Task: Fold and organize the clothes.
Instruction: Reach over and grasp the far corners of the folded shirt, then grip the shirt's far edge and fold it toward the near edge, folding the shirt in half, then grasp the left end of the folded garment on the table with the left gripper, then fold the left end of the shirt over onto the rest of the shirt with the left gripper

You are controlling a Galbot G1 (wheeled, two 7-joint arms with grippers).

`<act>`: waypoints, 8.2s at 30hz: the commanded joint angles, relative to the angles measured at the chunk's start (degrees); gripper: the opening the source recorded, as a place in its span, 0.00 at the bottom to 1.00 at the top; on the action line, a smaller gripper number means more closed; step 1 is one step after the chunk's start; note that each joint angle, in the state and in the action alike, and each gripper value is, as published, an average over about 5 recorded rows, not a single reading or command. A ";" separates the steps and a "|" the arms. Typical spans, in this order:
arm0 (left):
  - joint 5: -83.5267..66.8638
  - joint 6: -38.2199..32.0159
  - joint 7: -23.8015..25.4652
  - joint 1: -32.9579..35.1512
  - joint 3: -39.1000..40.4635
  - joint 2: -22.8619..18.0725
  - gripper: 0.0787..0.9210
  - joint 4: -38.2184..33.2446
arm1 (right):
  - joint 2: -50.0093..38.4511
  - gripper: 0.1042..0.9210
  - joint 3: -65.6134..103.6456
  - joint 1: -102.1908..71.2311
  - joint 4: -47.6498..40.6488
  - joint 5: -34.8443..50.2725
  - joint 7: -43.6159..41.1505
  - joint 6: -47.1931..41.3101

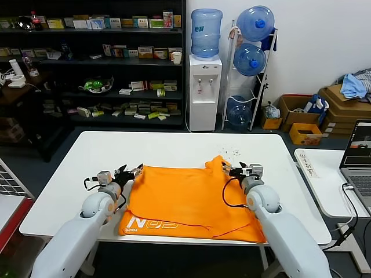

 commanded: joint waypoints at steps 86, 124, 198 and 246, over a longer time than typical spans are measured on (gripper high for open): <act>11.58 -4.77 -1.22 29.07 -11.52 2.48 0.02 -31.29 | -15.03 0.03 11.78 -35.87 40.22 4.18 4.95 0.01; 16.48 -5.44 1.08 39.58 -20.80 -5.63 0.79 -30.20 | -11.54 0.85 25.81 -51.87 43.26 -4.81 -0.79 4.33; 54.94 -15.80 2.56 36.42 -45.84 13.62 0.06 -10.36 | -8.23 0.88 18.32 -41.37 40.35 -4.33 0.95 5.40; 2.70 5.99 -13.26 33.81 -12.18 -6.57 0.06 -42.02 | -2.93 0.88 18.86 -42.26 36.23 -6.22 2.38 4.35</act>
